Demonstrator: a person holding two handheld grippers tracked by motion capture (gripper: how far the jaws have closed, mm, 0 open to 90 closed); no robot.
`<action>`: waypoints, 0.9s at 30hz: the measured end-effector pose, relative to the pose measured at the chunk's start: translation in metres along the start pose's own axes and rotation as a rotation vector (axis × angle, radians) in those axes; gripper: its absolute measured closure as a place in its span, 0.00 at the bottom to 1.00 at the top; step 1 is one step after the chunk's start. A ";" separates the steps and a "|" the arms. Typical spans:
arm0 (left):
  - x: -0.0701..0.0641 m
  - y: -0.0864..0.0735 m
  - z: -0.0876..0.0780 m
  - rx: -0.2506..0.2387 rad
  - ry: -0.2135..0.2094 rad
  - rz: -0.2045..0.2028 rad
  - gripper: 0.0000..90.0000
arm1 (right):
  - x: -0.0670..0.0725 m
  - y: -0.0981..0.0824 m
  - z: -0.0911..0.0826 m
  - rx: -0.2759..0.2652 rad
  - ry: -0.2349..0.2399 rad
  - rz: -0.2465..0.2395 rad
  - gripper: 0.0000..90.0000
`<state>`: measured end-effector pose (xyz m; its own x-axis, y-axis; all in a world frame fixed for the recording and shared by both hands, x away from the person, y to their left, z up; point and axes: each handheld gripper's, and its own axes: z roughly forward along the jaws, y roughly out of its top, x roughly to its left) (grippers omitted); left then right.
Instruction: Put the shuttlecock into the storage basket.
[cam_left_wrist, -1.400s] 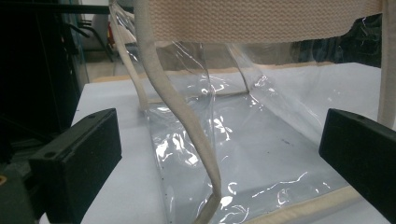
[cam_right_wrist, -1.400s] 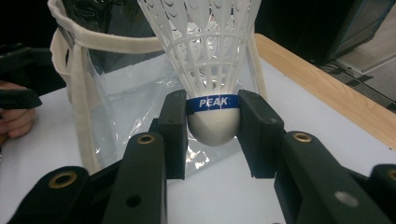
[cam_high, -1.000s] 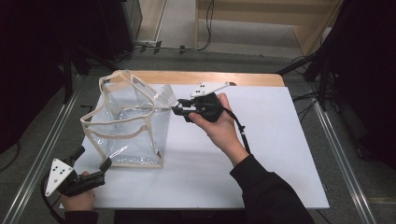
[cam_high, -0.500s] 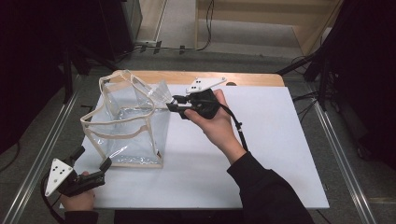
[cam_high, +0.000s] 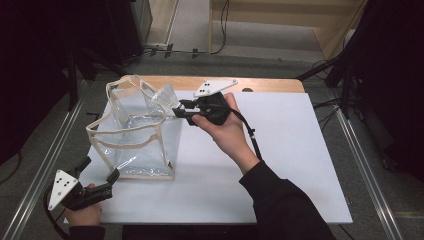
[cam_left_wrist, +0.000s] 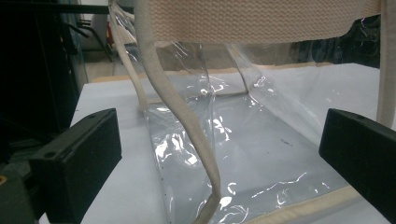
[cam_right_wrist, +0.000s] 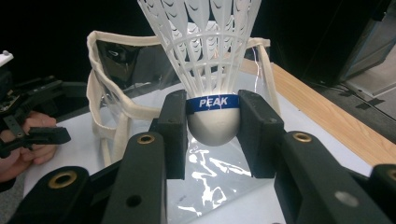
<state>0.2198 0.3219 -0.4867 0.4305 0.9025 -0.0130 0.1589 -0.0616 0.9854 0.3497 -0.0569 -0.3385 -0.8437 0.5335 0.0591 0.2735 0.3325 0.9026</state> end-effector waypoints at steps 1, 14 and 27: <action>0.000 0.000 0.000 0.000 0.000 0.000 0.00 | 0.001 0.001 0.001 0.002 0.001 -0.005 0.69; 0.000 0.000 0.000 -0.001 -0.002 -0.002 0.00 | 0.007 0.010 0.008 -0.001 0.018 -0.016 0.69; 0.000 0.000 0.000 -0.003 -0.003 -0.004 0.00 | 0.012 0.014 0.017 -0.008 0.036 -0.019 0.69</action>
<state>0.2199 0.3221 -0.4867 0.4323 0.9016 -0.0177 0.1582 -0.0565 0.9858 0.3516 -0.0327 -0.3320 -0.8648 0.4989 0.0566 0.2534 0.3364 0.9070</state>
